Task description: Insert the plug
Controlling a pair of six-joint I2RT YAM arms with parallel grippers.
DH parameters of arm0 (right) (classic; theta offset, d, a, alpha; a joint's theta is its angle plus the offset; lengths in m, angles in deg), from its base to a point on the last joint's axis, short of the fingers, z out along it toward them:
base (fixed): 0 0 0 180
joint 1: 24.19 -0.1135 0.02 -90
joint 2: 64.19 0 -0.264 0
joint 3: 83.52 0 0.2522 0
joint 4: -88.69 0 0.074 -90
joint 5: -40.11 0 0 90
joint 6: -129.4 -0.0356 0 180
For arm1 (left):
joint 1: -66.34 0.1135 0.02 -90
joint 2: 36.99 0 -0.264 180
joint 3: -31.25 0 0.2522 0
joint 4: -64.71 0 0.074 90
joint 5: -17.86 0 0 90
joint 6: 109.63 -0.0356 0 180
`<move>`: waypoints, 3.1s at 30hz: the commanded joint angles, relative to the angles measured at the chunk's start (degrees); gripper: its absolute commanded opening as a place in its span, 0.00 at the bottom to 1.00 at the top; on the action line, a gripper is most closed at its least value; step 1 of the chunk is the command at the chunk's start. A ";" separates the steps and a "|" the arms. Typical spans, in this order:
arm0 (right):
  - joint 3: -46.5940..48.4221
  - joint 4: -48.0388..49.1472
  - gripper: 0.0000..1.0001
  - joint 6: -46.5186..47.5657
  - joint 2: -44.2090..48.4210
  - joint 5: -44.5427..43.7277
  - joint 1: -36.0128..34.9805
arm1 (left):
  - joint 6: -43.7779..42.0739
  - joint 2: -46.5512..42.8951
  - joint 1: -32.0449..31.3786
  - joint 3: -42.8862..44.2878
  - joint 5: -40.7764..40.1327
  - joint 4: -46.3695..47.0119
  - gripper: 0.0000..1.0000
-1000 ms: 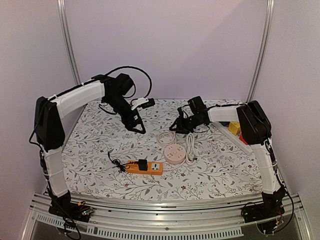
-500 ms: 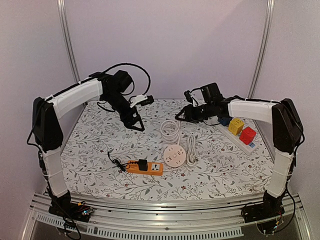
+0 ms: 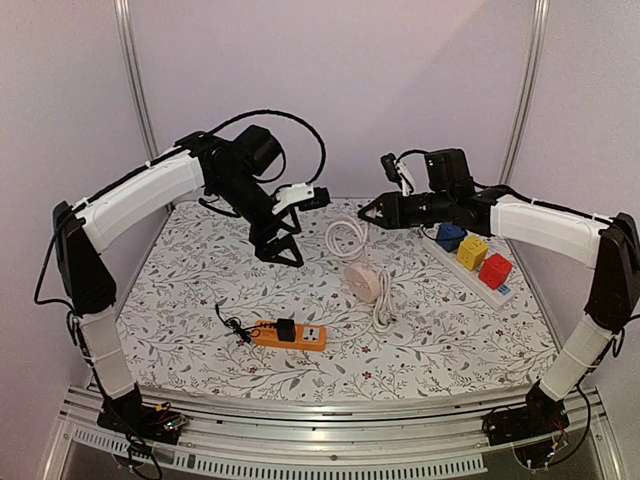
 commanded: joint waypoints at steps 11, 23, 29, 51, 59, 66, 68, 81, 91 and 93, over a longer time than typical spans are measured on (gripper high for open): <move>-5.21 7.29 0.04 3.25 14.04 6.08 -4.69 | 1.51 4.01 -6.81 13.75 1.33 5.94 1.00; -6.11 10.39 0.03 4.39 16.65 8.71 -6.43 | 3.54 10.05 -7.59 15.96 7.81 3.02 0.95; -6.70 11.39 0.02 4.39 17.64 9.22 -6.46 | 4.20 9.93 -7.74 15.52 9.35 2.96 0.36; -12.19 11.36 0.99 12.64 26.20 29.89 -4.00 | -12.61 1.94 -13.95 23.58 14.16 -14.37 0.00; -17.87 23.92 0.99 0.47 28.17 19.10 -8.21 | -13.28 1.79 -16.53 25.69 6.75 -14.92 0.00; -24.64 35.66 0.98 -11.50 30.78 16.07 -9.12 | -12.87 2.41 -17.22 27.13 6.89 -14.18 0.00; -25.52 35.80 0.98 -11.81 31.89 16.48 -9.12 | -13.00 2.53 -17.24 27.26 6.89 -14.27 0.00; -26.41 35.16 0.79 -4.65 30.74 13.10 -14.21 | -12.00 3.17 -17.24 28.23 7.68 -13.66 0.00; -25.22 35.33 0.56 -4.38 27.46 13.85 -15.45 | -11.82 3.64 -17.24 28.58 7.95 -13.57 0.00; -25.52 35.48 0.47 -4.27 27.63 13.89 -15.49 | -11.70 3.65 -17.24 28.46 7.92 -13.61 0.00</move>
